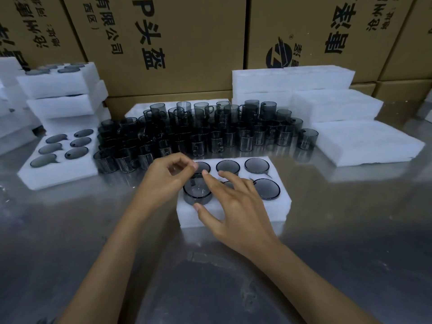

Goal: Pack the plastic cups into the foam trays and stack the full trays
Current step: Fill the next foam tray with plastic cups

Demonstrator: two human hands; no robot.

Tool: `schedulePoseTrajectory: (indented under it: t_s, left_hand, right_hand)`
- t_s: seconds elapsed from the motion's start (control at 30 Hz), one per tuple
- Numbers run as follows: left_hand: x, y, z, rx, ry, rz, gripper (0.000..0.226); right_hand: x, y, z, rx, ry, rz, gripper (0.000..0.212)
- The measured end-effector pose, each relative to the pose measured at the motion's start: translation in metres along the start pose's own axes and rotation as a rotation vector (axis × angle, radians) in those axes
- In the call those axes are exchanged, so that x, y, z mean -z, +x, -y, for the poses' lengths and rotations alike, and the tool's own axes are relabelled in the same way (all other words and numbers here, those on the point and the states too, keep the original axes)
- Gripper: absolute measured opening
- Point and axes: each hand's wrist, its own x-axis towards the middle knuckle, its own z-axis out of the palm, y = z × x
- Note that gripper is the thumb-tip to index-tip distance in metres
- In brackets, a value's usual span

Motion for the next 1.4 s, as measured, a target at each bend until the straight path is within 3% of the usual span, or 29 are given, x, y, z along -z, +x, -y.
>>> schedulePoseTrajectory:
  t_s: [0.23, 0.53, 0.7, 0.77, 0.93, 1.13, 1.3, 1.4]
  left_hand:
    - [-0.005, 0.001, -0.001, -0.012, 0.085, -0.058, 0.018]
    - [-0.004, 0.000, 0.003, 0.035, 0.117, -0.035, 0.023]
    - [-0.014, -0.003, -0.007, -0.131, 0.199, -0.105, 0.030]
    - [-0.021, -0.003, -0.010, -0.120, 0.206, -0.046, 0.036]
    - [-0.036, -0.010, -0.004, -0.028, 0.423, 0.274, 0.074]
    - [-0.037, -0.011, 0.004, 0.002, 0.552, 0.330, 0.086]
    - [-0.039, -0.011, 0.002, 0.048, 0.493, 0.320, 0.083]
    - [-0.037, -0.009, -0.001, 0.128, 0.244, 0.226, 0.073]
  right_hand:
    - [0.002, 0.002, -0.001, -0.010, -0.005, 0.191, 0.066]
    - [0.003, 0.001, 0.000, -0.014, -0.066, 0.243, 0.068]
    - [0.003, 0.000, -0.001, 0.027, -0.045, 0.219, 0.067]
    - [0.003, 0.000, -0.002, 0.073, -0.016, 0.195, 0.063]
    - [0.004, -0.001, -0.004, 0.154, 0.017, 0.143, 0.039]
    - [0.002, -0.002, -0.001, 0.165, -0.011, 0.161, 0.032]
    - [0.004, -0.002, -0.001, 0.166, -0.026, 0.211, 0.032]
    - [0.007, 0.000, -0.004, 0.099, 0.026, 0.070, 0.036]
